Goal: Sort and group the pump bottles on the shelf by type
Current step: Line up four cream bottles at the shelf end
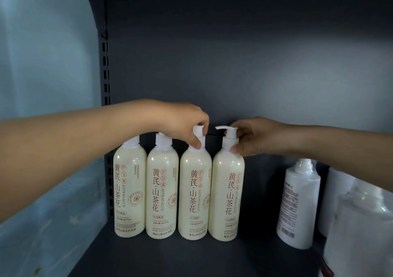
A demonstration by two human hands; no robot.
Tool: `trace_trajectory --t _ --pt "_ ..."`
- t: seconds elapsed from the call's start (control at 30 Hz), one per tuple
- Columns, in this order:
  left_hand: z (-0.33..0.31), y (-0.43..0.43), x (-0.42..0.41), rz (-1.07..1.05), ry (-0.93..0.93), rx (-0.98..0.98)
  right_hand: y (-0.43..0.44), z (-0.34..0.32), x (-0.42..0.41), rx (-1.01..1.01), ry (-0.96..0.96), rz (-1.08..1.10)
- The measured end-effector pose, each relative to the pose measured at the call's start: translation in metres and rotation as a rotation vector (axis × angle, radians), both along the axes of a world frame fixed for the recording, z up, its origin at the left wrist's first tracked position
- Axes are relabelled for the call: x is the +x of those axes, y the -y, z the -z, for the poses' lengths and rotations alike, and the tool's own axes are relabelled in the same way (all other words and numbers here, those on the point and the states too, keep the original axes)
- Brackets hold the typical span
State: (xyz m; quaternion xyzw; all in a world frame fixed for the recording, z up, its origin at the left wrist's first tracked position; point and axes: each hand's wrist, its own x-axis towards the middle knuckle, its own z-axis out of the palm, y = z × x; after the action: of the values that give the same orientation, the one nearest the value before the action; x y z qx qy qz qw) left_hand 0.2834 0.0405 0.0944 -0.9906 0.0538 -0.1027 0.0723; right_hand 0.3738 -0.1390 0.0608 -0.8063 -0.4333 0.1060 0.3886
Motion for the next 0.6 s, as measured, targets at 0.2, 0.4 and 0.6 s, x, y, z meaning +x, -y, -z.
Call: trace_trajectory --t 0.2,0.4,0.6 --pt "0.004 -0.002 -0.001 0.009 0.033 -0.019 -0.002 0.006 -0.005 0.076 0.024 0.091" --pt "0.008 -0.003 -0.004 -0.024 0.047 -0.069 -0.005 0.013 -0.012 0.104 0.139 0.125" --pt "0.009 -0.001 -0.004 -0.057 0.042 -0.07 -0.006 0.009 -0.009 0.088 0.084 0.131"
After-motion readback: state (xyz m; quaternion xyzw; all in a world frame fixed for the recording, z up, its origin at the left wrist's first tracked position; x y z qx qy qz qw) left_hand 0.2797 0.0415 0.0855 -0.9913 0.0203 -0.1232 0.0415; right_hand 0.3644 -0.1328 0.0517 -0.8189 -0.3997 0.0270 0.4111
